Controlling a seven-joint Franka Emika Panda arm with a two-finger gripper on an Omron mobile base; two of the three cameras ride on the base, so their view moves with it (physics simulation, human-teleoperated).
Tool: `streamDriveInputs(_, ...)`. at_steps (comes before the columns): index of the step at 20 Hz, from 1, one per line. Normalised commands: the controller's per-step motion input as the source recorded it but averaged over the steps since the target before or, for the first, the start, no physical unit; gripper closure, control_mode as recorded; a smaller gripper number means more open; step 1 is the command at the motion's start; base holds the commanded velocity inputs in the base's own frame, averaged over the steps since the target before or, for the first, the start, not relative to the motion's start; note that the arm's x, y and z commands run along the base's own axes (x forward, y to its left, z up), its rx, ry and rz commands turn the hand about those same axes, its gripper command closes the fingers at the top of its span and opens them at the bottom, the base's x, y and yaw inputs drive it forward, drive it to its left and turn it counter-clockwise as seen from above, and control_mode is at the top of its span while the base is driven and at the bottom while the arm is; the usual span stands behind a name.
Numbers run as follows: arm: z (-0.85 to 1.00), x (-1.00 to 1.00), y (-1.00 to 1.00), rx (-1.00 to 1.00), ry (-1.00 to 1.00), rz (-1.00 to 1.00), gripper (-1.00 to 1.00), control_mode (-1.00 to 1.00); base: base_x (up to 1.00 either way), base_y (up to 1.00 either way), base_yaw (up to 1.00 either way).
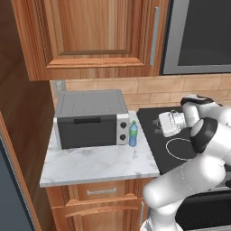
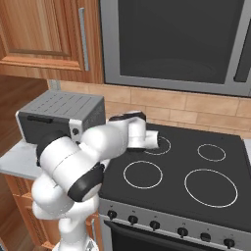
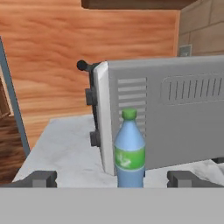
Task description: Take the bottled waters from the counter and place them in the freezer to freeze. Close the freezer door after placing the bottles.
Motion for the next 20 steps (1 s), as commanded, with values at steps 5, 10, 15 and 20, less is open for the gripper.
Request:
streamDriveInputs(5,-0.12,0.29,0.11,0.0,0.0,0.0,-1.0,-1.0,0.0,0.0,0.0)
streamDriveInputs(10,-0.17,0.11,0.14,0.0,0.0,0.0,-1.0,-1.0,0.0,0.0,0.0)
streamDriveInputs(15,-0.23,0.13,0.14,0.0,0.0,0.0,-1.0,-1.0,0.0,0.0,0.0)
streamDriveInputs(20,-0.19,0.05,0.12,0.0,0.0,0.0,-1.0,-1.0,0.0,0.0,0.0)
